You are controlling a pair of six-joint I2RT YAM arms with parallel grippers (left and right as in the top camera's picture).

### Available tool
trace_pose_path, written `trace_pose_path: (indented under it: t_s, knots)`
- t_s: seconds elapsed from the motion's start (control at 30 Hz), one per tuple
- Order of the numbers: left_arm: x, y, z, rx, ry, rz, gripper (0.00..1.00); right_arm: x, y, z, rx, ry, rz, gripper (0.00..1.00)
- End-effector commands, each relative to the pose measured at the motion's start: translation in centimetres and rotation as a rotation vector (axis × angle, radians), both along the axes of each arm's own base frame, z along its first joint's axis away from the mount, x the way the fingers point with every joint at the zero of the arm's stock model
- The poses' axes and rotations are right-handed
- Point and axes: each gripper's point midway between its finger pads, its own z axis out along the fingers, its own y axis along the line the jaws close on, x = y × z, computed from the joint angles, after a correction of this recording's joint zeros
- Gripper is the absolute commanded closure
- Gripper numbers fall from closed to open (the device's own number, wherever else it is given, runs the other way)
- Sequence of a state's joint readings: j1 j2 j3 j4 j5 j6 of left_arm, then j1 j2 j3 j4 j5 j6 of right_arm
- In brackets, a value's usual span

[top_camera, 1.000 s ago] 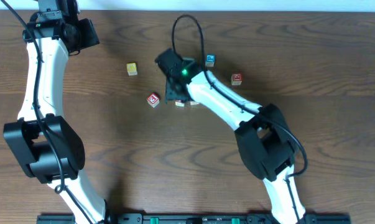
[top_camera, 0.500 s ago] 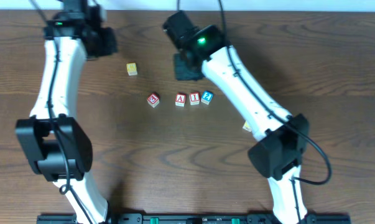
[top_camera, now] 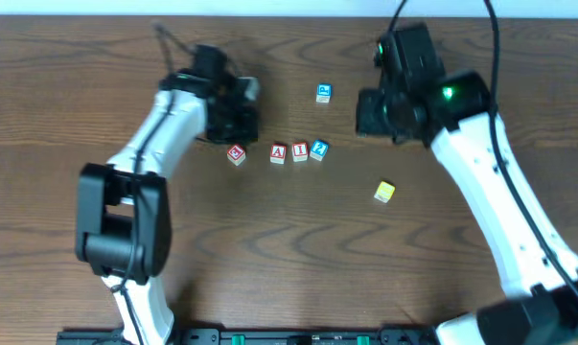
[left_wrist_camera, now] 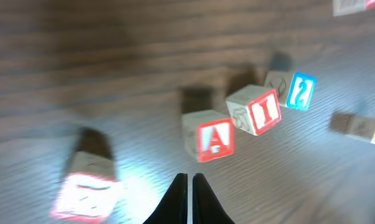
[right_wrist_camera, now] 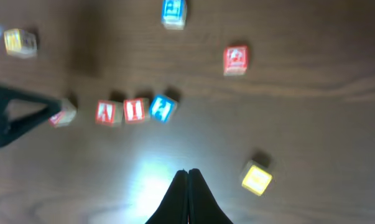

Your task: Spell out Ai2

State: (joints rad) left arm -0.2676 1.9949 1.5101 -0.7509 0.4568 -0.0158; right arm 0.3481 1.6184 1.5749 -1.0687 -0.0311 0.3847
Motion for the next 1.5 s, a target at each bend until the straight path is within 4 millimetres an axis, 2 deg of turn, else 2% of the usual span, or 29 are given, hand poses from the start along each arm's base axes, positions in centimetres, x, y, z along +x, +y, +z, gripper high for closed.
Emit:
trace_pose_path:
  t_s: [0.0, 0.1, 0.2, 0.3, 0.5, 0.67, 0.8, 1.07, 1.2, 1.37, 1.47]
  knots:
    - [0.3, 1.0, -0.5, 0.176, -0.045, 0.049, 0.94, -2.5, 0.9, -3.5, 0.075, 0.101, 0.07, 0.99]
    - [0.0, -0.1, -0.7, 0.172, -0.047, 0.048, 0.94, -3.2, 1.9, -5.6, 0.136, 0.121, 0.105, 0.99]
    - [0.2, 0.1, -1.0, 0.162, -0.041, 0.093, 0.94, -3.3, 2.1, -7.5, 0.191, 0.13, 0.109, 0.99]
    - [0.0, 0.7, -1.7, 0.164, -0.026, 0.109, 0.94, -3.2, 2.1, -8.7, 0.229, 0.127, 0.109, 0.99]
    - [-1.2, 0.2, -3.4, 0.136, 0.018, 0.147, 0.94, -2.6, 2.1, -10.6, 0.236, 0.124, 0.089, 0.99]
    - [-1.8, 0.5, -4.2, 0.137, 0.046, 0.184, 0.94, -2.3, 2.4, -13.4, 0.236, 0.191, 0.067, 0.99]
    - [-1.9, 0.9, -4.6, 0.157, 0.05, 0.196, 0.94, -1.9, 2.6, -14.9, 0.245, 0.217, 0.048, 0.99]
    - [-1.1, 3.7, -5.0, 0.287, 0.003, 0.245, 0.94, -1.6, 2.7, -15.4, 0.245, 0.218, 0.045, 0.99]
    - [-1.0, 4.3, -5.1, 0.32, -0.008, 0.251, 0.94, -1.6, 2.7, -15.4, 0.246, 0.218, 0.042, 0.99]
    - [-0.8, 6.4, -5.2, 0.413, -0.027, 0.281, 0.94, -1.5, 2.7, -15.3, 0.246, 0.215, 0.042, 0.99]
    - [-0.5, 6.1, -5.1, 0.368, -0.021, 0.291, 0.94, -1.2, 2.8, -15.3, 0.253, 0.204, 0.035, 0.99]
